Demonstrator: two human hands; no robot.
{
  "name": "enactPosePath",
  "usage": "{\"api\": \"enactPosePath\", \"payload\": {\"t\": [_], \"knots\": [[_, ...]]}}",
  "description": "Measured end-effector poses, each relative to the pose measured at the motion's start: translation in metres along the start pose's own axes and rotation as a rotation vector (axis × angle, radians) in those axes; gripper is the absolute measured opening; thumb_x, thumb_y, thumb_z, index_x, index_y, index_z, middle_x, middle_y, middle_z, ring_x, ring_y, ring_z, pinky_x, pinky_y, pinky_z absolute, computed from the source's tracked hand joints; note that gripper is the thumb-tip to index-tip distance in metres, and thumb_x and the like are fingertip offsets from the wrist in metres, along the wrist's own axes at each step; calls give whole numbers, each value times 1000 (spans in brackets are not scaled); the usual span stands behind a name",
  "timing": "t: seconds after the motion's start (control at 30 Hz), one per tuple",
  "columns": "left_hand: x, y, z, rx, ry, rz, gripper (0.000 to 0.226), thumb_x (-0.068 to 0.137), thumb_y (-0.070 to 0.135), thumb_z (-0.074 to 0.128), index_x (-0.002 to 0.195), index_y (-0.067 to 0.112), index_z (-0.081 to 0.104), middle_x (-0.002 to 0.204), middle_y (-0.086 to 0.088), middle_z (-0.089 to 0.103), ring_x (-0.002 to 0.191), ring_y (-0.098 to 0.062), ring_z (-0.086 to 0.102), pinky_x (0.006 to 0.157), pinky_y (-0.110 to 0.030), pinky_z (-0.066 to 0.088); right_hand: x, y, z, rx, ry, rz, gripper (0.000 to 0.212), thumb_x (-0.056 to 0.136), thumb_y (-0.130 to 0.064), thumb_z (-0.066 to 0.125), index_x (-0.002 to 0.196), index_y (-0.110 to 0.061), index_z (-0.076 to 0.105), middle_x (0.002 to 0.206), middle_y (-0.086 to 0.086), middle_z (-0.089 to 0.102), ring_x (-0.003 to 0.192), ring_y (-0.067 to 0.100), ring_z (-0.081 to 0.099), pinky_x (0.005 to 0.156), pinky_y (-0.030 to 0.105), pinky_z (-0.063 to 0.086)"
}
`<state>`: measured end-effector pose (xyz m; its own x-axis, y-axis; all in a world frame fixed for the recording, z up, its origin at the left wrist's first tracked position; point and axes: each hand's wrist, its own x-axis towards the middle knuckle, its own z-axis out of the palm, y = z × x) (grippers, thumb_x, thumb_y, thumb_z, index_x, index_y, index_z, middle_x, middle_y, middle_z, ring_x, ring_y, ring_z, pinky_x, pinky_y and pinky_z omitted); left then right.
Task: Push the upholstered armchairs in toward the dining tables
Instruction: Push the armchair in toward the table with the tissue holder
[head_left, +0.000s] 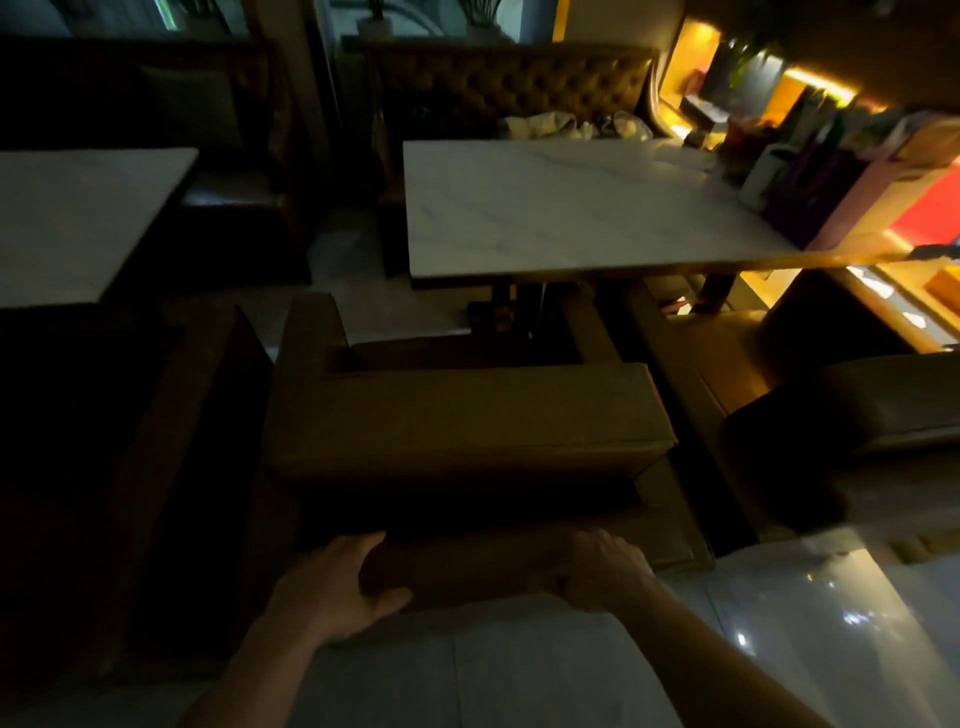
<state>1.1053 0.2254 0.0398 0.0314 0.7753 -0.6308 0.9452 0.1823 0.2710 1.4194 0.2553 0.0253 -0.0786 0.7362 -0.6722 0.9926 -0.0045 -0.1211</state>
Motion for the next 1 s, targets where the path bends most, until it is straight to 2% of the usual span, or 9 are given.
{"api": "enactPosePath", "payload": {"t": [0.07,0.13,0.23,0.3,0.47,0.63,0.7,0.83,1.0], "knots": [[-10,-11,-17,19,0,15,101,70,87,51,153,42,15,162,8,18,144,-18,28,115,-42,30,-20,-21,-18,16,42,4,45,87,-55,61,126,-33,52,124,-1,60,107,21,59,82,34,50],[-21,-25,-35,13,-10,36,102,71,86,54,154,42,15,162,8,17,145,-18,26,116,-43,29,-36,-44,-30,2,59,5,49,89,-44,62,135,-32,48,132,0,56,118,25,56,89,36,49],[-39,-58,-61,-22,-29,86,101,68,84,58,152,44,18,162,8,18,145,-19,26,115,-44,31,-62,-87,-37,-16,69,18,73,89,-53,59,152,-34,29,150,1,43,133,27,46,102,40,44],[-54,-88,-76,-40,-18,112,101,67,83,60,152,46,18,162,8,16,145,-19,25,115,-44,31,-78,-122,-39,0,63,16,79,88,-58,58,155,-33,23,155,2,36,138,27,40,107,40,40],[-102,-179,-109,-35,54,137,97,72,80,60,152,44,19,161,7,19,143,-19,30,111,-40,34,-124,-227,-36,49,122,-36,84,84,-71,54,154,-32,29,154,-2,40,138,24,42,110,39,39],[-143,-274,-129,-63,133,124,101,70,83,58,153,42,19,160,7,22,140,-17,34,108,-35,37,-146,-328,-13,53,173,-105,76,88,-64,55,153,-32,32,155,-3,40,140,21,39,113,37,36],[-160,-312,-128,-90,184,114,102,68,83,59,153,41,20,160,8,24,140,-16,34,109,-35,37,-146,-367,0,52,177,-129,81,83,-70,54,152,-33,34,154,-3,41,139,21,41,113,37,36],[-190,-389,-120,-190,260,75,110,58,89,57,151,42,24,159,10,27,141,-15,33,112,-37,34,-140,-444,24,8,160,-200,87,77,-77,56,150,-33,37,150,-2,47,135,24,47,109,40,41],[-229,-489,-106,-209,390,-18,98,72,84,52,153,41,18,163,8,17,147,-18,20,119,-42,22,-129,-550,51,-149,115,-314,85,84,-73,52,154,-31,28,154,6,39,138,29,42,111,40,38]]}}
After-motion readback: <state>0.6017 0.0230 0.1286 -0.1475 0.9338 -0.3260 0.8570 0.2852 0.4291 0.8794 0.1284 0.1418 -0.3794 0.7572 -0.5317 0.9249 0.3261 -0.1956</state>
